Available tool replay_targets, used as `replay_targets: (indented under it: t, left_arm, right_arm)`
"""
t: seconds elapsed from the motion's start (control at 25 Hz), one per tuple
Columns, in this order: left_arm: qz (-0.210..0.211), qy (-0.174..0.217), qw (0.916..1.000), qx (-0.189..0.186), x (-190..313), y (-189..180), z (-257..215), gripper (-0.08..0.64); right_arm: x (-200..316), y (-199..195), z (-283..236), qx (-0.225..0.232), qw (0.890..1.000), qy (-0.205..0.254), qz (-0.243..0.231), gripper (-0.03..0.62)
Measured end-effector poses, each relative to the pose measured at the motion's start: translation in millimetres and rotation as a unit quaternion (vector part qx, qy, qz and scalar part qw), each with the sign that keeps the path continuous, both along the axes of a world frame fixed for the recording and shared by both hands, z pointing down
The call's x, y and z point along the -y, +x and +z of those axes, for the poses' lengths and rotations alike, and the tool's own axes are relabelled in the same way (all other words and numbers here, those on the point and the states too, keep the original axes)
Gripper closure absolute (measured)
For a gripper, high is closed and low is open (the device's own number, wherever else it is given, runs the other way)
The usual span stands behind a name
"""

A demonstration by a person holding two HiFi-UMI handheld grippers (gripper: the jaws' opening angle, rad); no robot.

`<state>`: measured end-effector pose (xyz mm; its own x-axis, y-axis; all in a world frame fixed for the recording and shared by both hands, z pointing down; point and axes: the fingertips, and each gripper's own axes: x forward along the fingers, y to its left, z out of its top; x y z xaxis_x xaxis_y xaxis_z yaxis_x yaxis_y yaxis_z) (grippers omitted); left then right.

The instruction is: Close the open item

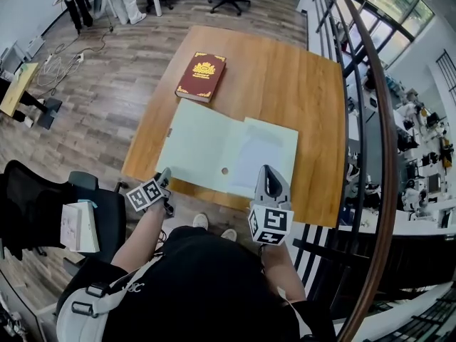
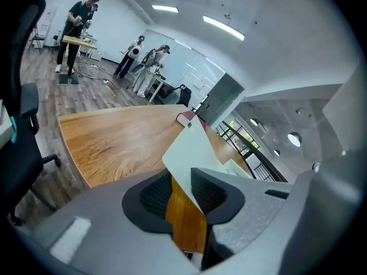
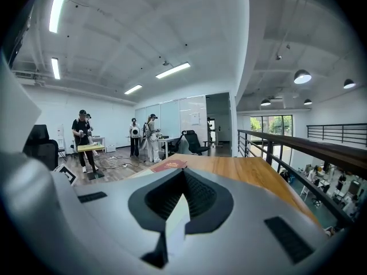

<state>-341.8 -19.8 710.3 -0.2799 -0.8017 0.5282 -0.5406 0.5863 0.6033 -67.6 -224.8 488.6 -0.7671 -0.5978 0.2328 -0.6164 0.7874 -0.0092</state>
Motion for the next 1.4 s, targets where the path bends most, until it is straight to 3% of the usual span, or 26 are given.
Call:
replay_targets:
  t: [0.04, 0.24, 0.56, 0.92, 1.4]
  left_arm:
    - [-0.001, 0.003, 1.0, -0.002, -0.1, -0.3, -0.9, 0.484]
    - [0.01, 0.013, 0.9998, 0.011, 3.2, 1.2, -8.6, 0.521]
    - [0.063, 0.01, 0.9914, 0.115, 19.4, 2.7, -44.3, 0.545]
    - [0.139, 0.023, 0.9626, 0.231, 47.7, 30.2, -101.2, 0.552]
    - [0.237, 0.055, 0.9174, 0.315, 89.0, 93.2, -154.1, 0.555]
  right_arm:
    - [-0.3, 1.8, 0.3, -0.001, 1.0, 0.0, 0.002, 0.594]
    - [-2.4, 9.3, 4.9, -0.002, 1.0, -0.004, 0.009, 0.594]
    - [-2.1, 14.0, 11.2, -0.003, 1.0, -0.011, 0.017, 0.594]
    - [2.6, 36.3, 20.9, -0.005, 0.999, -0.021, 0.045, 0.594]
    - [36.4, 121.1, 48.0, -0.017, 0.988, -0.041, 0.15, 0.594]
